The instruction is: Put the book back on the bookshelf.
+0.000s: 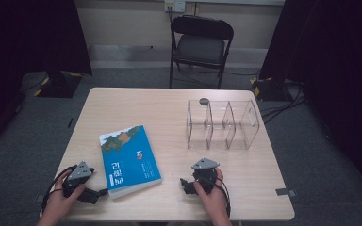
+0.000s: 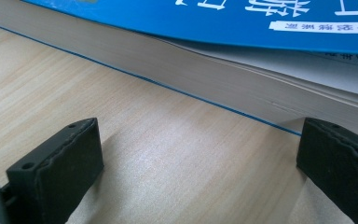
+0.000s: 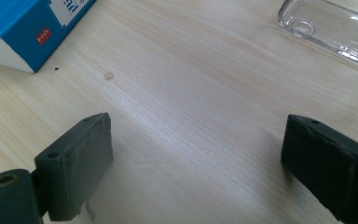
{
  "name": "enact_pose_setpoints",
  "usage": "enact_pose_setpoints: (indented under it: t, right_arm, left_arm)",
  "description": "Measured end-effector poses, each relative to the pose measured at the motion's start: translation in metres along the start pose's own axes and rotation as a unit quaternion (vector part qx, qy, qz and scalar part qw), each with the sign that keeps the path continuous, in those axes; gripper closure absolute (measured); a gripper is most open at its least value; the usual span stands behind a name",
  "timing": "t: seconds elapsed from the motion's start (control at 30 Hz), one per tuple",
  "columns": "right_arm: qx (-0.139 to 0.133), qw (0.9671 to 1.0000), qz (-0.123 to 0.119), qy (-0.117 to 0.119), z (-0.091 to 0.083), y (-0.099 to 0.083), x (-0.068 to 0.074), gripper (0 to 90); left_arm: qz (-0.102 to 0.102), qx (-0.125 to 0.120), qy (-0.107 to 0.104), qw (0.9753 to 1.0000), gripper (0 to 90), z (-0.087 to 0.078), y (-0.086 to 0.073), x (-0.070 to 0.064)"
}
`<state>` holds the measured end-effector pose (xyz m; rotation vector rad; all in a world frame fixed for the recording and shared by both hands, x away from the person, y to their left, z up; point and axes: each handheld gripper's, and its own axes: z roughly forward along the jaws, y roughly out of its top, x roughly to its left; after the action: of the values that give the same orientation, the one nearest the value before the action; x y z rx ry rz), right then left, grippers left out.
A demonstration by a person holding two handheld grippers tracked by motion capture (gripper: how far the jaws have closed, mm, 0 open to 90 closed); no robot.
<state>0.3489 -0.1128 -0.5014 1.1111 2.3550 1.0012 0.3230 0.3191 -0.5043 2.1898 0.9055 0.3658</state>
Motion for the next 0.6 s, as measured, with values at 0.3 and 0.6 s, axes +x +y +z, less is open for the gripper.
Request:
enact_pose_setpoints:
  t: [0.3,0.6]
  right_arm:
    - [0.001,1.0000,0.001,-0.001,0.0000,0.0002,0.0003,8.2]
    - [0.001,1.0000,0.004,-0.001,0.0015,0.0014,0.0014,8.0]
  left_arm:
    - [0.006,0.002,-0.008,0.9999,0.0,0.0004,0.0007,0.0018]
    - [0.010,0.002,-0.010,0.9999,0.0,0.0004,0.0008,0.0020]
